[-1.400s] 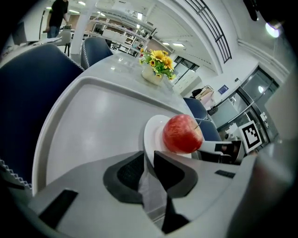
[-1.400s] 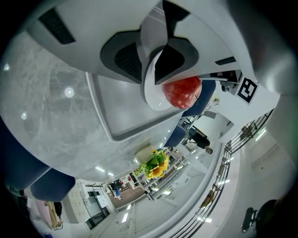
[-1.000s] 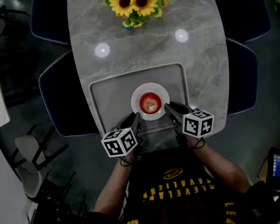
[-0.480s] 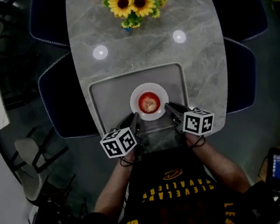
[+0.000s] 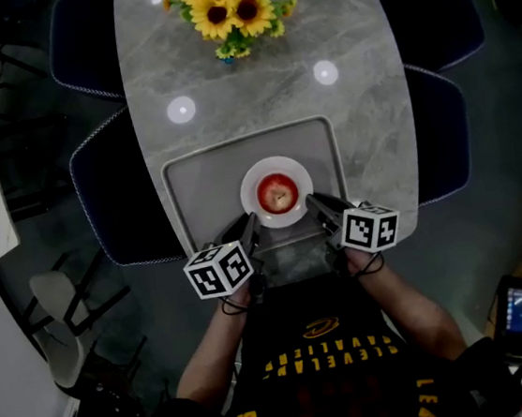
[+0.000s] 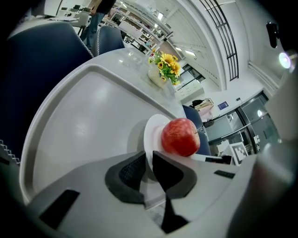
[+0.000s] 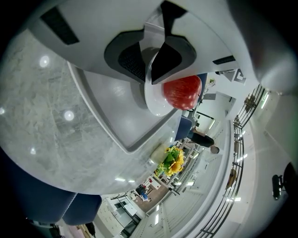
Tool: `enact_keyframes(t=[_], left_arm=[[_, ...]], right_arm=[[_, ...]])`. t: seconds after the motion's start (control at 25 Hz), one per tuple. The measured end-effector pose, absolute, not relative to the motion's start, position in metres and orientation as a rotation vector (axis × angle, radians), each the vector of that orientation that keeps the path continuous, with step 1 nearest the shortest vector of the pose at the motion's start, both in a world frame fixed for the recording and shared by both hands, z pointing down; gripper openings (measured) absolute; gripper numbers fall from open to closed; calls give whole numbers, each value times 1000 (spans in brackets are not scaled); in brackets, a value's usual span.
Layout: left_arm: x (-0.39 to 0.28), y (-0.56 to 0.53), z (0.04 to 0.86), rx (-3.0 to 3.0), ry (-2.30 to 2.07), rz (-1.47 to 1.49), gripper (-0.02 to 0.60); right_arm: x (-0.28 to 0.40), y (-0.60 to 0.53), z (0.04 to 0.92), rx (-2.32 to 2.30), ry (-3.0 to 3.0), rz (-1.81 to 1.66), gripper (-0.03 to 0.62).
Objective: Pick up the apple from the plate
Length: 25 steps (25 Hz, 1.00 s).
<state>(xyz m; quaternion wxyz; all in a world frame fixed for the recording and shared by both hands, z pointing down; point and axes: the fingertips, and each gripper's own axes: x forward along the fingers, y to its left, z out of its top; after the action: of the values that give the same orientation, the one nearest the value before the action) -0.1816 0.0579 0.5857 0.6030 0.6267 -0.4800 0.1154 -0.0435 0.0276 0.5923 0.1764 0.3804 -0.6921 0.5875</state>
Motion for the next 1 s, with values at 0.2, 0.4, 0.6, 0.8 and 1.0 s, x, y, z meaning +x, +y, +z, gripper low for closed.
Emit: enact_keyframes(t=[0.2, 0.4, 0.6, 0.8, 1.0], left_arm=[[-181, 63, 572, 1510, -1094, 285, 49], [-176, 66, 562, 1542, -1102, 310, 49], [-170, 67, 554, 1523, -1111, 294, 49], [-154, 70, 548, 1500, -1129, 283, 49], [-124, 70, 541, 1485, -1160, 264, 49]], right_arm=[[-42, 36, 576, 1125, -1982, 1643, 51], [-36, 39, 564, 1138, -1994, 1639, 46], [-30, 41, 559, 1124, -2011, 1657, 46], [-15, 42, 557, 1089, -2031, 1696, 46], [14, 38, 550, 1054, -2056, 1687, 44]])
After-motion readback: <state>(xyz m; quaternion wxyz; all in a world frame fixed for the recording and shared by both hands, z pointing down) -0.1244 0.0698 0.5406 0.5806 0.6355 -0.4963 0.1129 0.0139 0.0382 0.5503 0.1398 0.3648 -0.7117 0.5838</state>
